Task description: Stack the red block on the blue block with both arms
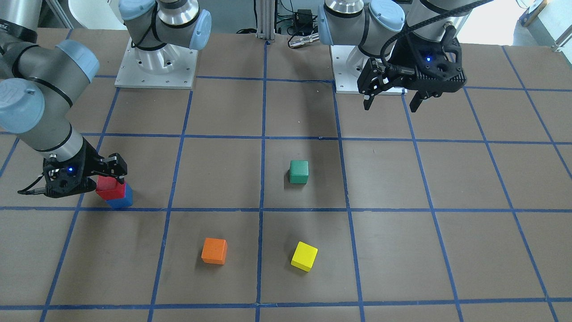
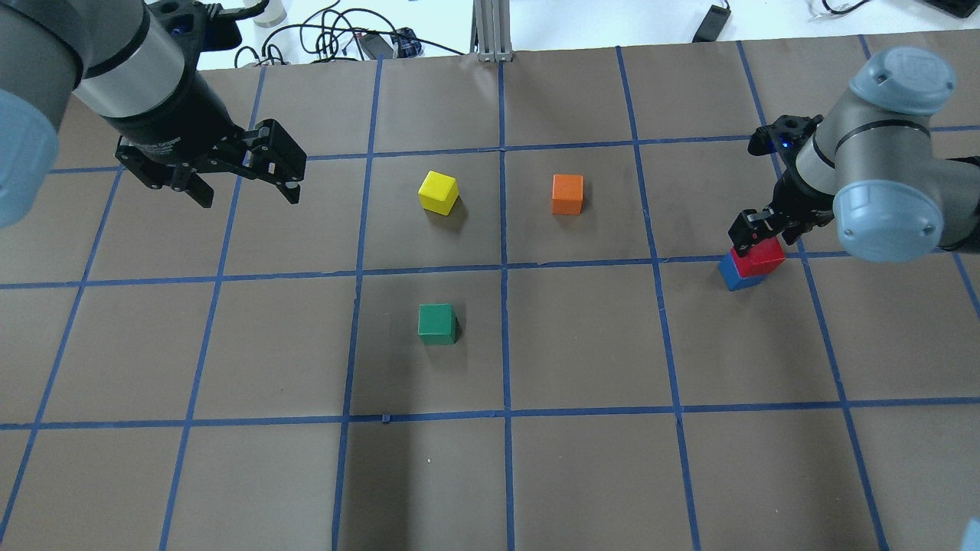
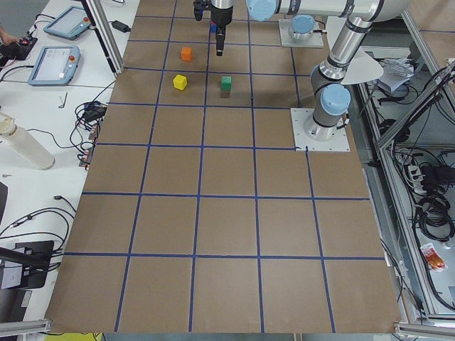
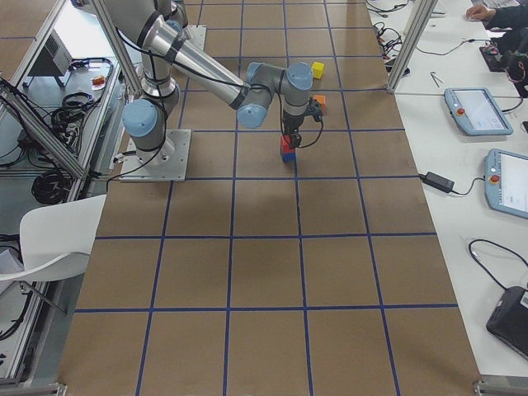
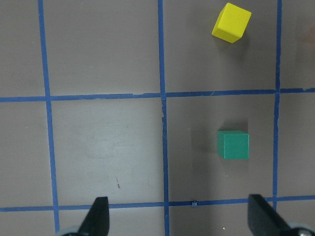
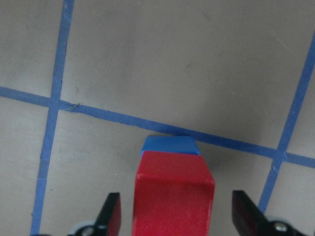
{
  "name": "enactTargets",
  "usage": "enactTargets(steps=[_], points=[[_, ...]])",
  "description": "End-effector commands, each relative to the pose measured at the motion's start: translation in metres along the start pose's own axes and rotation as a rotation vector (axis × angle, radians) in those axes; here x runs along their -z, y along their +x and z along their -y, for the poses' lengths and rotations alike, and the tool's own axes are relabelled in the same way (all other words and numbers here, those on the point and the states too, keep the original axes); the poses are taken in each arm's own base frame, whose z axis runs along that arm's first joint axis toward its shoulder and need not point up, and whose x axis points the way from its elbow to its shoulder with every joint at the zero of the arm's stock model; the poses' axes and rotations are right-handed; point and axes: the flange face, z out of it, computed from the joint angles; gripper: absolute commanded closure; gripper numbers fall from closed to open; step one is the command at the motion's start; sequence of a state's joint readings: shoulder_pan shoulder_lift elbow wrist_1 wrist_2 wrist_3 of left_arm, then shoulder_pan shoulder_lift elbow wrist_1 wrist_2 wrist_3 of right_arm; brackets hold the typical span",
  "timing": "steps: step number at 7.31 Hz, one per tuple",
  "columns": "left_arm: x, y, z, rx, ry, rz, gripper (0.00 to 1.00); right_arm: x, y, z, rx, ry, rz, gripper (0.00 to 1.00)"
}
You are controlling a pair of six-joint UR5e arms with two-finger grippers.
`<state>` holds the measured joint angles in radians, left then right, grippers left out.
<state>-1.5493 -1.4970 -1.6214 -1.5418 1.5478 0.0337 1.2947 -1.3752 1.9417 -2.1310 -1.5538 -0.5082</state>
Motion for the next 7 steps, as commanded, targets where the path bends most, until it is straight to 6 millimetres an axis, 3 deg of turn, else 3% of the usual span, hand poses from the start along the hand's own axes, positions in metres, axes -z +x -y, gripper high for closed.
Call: enactTargets(steps=[1, 5, 6, 7], points=[[0.0, 0.0, 0.0, 0.001, 0.0, 0.0, 0.0, 0.039, -0.006, -0.011, -0.011, 0.009, -0.014, 0.0], [0.001, -0.001, 0.0, 0.0, 0.002, 0.0, 0.0, 0.144, -0.05, -0.06, -0.29, -0.025, 0.004, 0.0], [0.001, -0.001, 0.0, 0.001, 0.002, 0.0, 0.0, 0.157, -0.065, -0.052, -0.333, -0.005, -0.004, 0.0], [0.001, -0.001, 0.0, 0.001, 0.002, 0.0, 0.0, 0.154, -0.097, -0.044, -0.387, -0.005, 0.005, 0.0]])
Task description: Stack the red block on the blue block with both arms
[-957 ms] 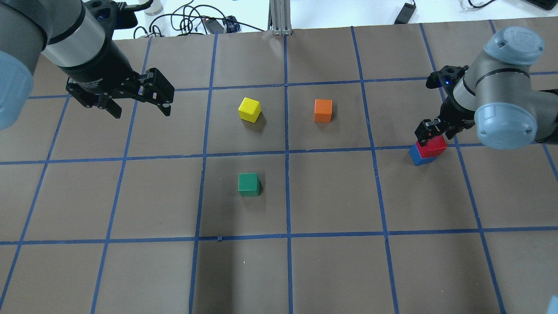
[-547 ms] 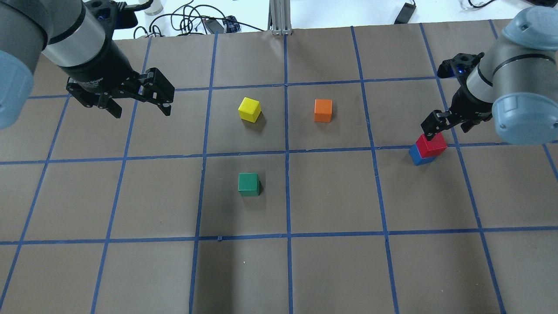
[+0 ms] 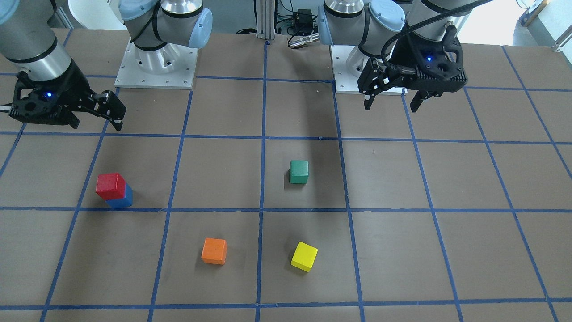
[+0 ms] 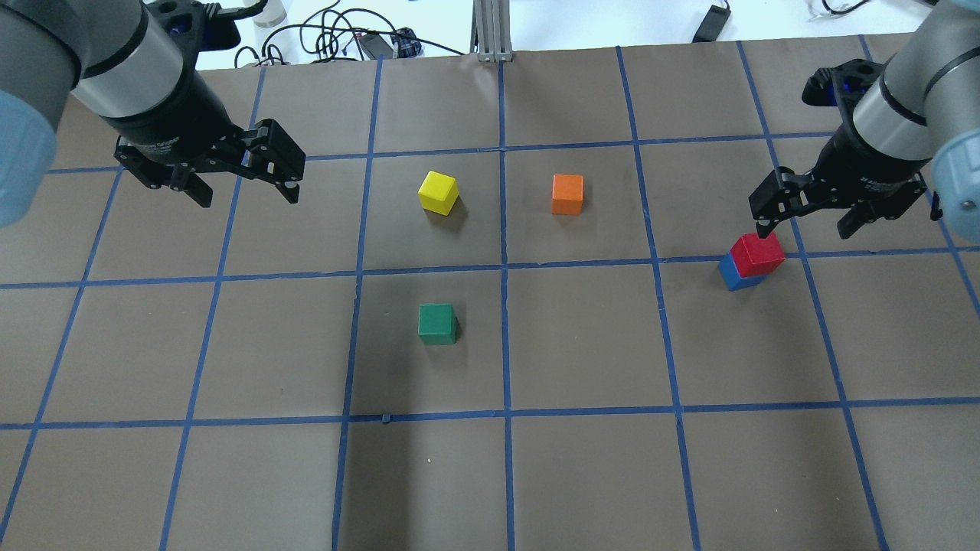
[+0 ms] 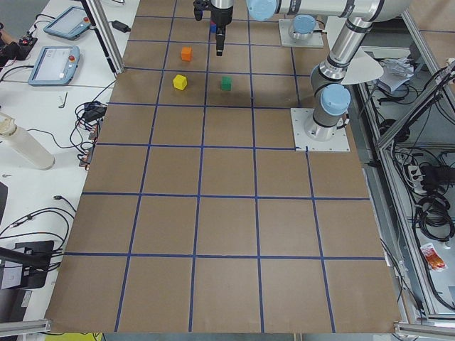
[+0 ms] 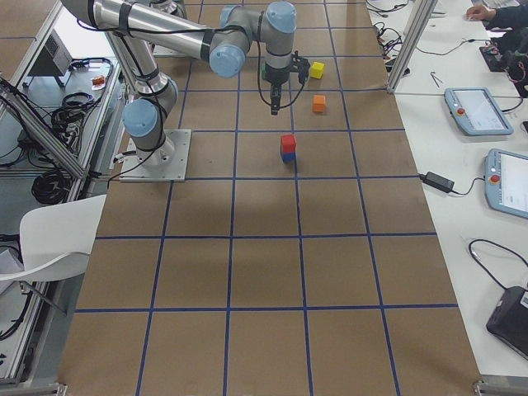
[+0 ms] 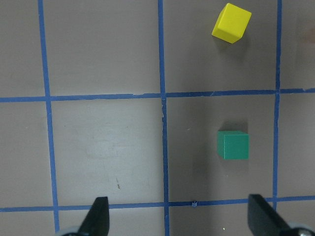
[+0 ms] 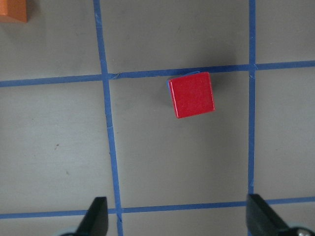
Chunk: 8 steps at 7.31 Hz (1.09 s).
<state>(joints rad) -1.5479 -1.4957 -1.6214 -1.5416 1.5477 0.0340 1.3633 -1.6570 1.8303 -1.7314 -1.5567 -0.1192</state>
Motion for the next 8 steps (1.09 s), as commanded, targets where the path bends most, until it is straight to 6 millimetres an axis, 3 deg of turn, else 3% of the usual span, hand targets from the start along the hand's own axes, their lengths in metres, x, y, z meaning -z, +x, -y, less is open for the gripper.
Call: enactTargets(steps=[1, 3, 6, 8], points=[[0.0, 0.0, 0.0, 0.0, 0.0, 0.0, 0.0, 0.0, -0.072, -0.011, -0.029, -0.003, -0.011, 0.0], [0.0, 0.0, 0.0, 0.0, 0.0, 0.0, 0.0, 0.001, -0.097, -0.022, -0.004, 0.003, -0.081, 0.0], [0.0, 0.0, 0.0, 0.0, 0.0, 0.0, 0.0, 0.042, -0.099, -0.016, 0.004, -0.014, -0.043, 0.0], [0.0, 0.0, 0.0, -0.001, 0.0, 0.0, 0.0, 0.051, -0.1, -0.013, -0.006, -0.027, -0.004, 0.0]])
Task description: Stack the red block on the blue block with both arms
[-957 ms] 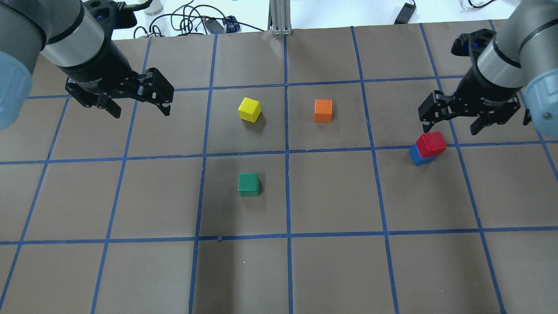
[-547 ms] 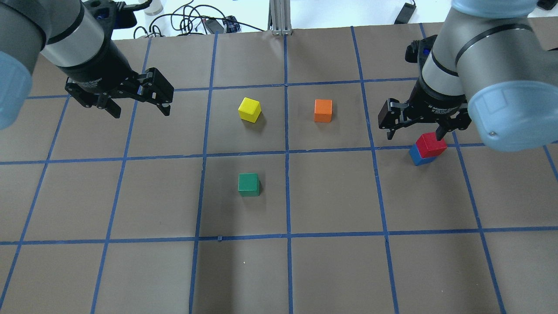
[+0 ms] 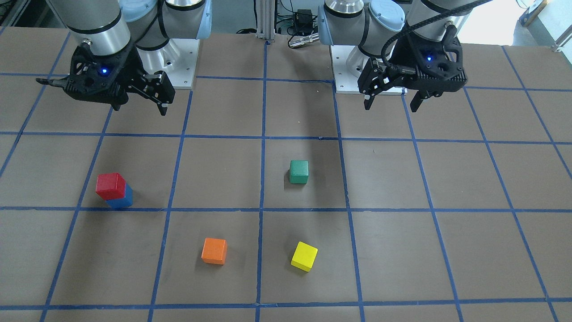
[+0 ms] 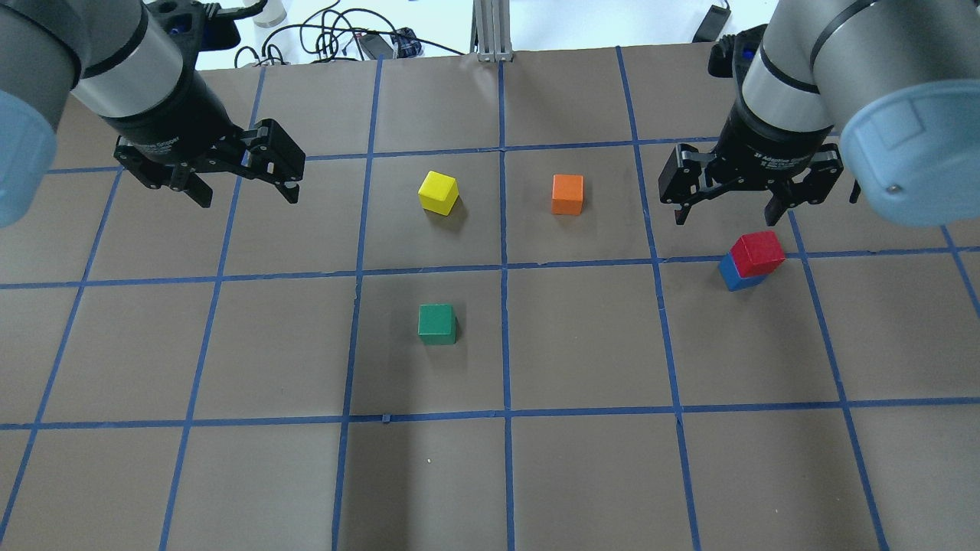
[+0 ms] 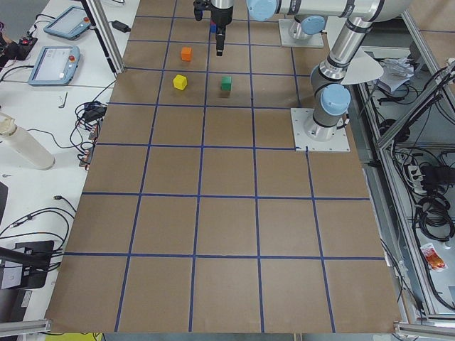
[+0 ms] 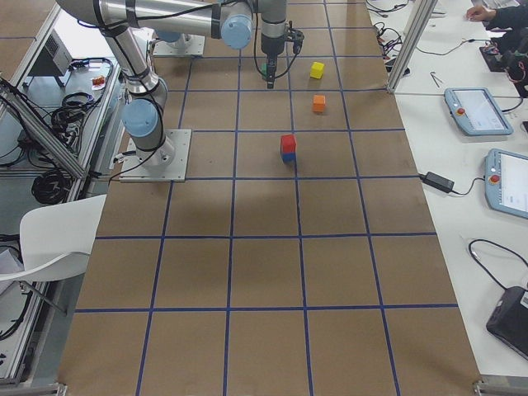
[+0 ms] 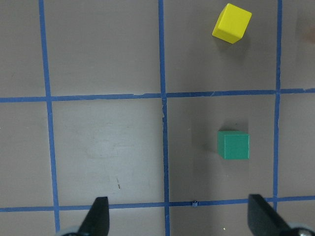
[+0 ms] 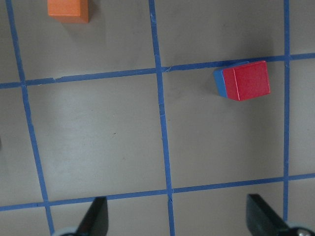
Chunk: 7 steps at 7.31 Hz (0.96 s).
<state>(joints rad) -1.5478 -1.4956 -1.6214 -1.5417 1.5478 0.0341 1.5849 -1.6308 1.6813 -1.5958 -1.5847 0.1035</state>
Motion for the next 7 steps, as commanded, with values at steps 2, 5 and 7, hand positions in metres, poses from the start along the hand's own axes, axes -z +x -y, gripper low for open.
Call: enactTargets(steps=[2, 5, 7], points=[[0.0, 0.0, 0.0, -0.001, 0.0, 0.0, 0.0, 0.0022, 0.0045, -0.0022, -0.02, -0.063, 0.038, 0.0], [0.0002, 0.0, 0.0002, -0.001, 0.002, 0.0, 0.0, 0.0094, 0.009, -0.0038, -0.026, -0.051, 0.025, 0.0], [0.0002, 0.0, 0.0002, -0.001, 0.002, 0.0, 0.0, 0.0089, 0.0089, -0.0043, -0.026, -0.056, 0.026, 0.0]])
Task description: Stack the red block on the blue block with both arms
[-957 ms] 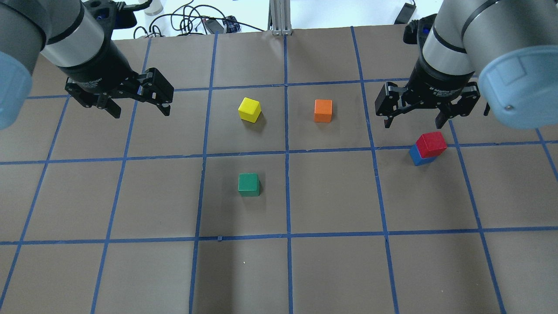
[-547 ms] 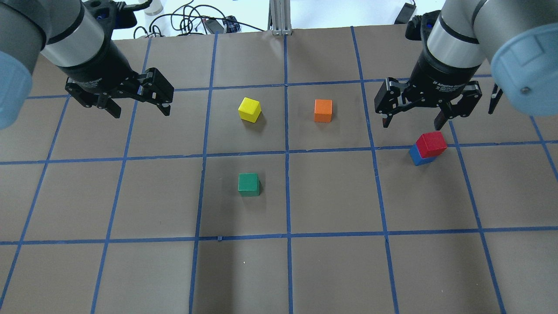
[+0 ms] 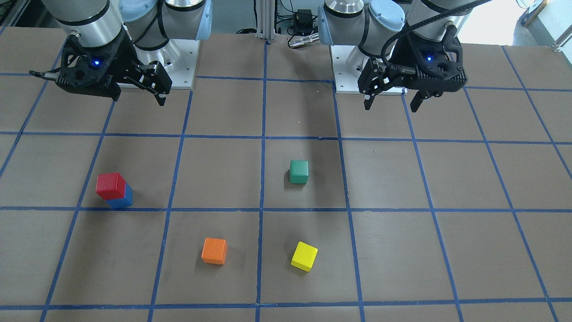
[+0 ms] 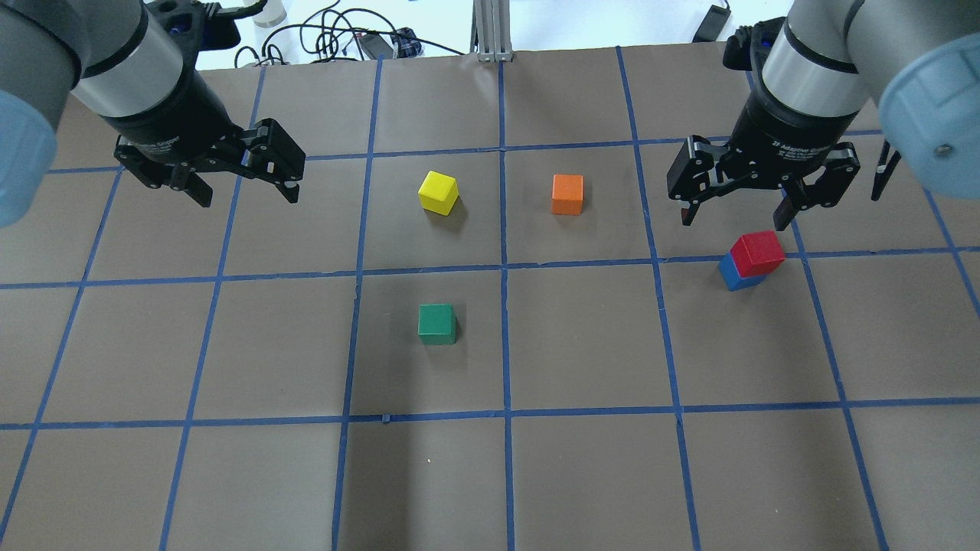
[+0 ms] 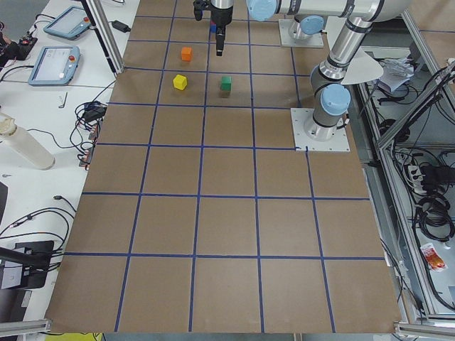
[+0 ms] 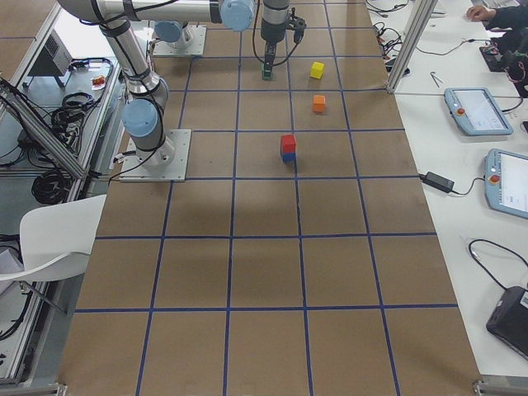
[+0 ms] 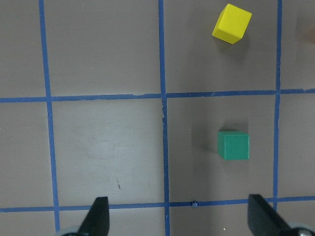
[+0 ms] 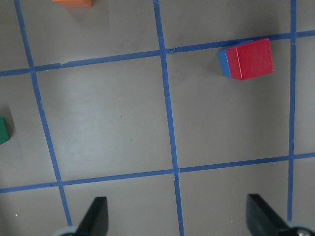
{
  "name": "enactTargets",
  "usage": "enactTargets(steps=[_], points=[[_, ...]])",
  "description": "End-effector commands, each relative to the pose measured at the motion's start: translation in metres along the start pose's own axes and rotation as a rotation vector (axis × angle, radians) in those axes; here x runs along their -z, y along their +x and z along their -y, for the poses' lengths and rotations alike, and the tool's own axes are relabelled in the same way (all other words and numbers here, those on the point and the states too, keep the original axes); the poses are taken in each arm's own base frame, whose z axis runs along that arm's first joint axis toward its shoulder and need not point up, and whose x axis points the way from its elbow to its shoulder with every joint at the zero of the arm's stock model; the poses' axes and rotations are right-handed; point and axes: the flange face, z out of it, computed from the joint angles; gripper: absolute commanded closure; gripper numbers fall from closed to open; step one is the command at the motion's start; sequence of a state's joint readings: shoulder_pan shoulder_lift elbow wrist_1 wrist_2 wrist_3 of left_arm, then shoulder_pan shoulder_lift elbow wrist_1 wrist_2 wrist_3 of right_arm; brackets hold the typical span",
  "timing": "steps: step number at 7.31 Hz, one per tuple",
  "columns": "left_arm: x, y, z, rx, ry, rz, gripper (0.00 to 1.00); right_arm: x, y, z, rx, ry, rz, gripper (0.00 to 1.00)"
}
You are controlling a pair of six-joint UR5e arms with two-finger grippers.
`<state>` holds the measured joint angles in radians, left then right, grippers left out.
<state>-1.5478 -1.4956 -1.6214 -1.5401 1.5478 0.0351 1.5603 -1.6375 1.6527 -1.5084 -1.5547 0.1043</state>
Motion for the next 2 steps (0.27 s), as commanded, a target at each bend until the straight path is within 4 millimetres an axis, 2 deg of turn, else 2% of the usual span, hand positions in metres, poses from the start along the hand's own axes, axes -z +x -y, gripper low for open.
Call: enactTargets(steps=[1, 2], points=[[0.0, 0.0, 0.0, 0.0, 0.0, 0.0, 0.0, -0.0003, 0.0001, -0.0005, 0.0, -0.002, 0.001, 0.0], [0.0, 0.0, 0.0, 0.0, 0.0, 0.0, 0.0, -0.0018, 0.0003, -0.0007, 0.0, -0.005, -0.001, 0.0]])
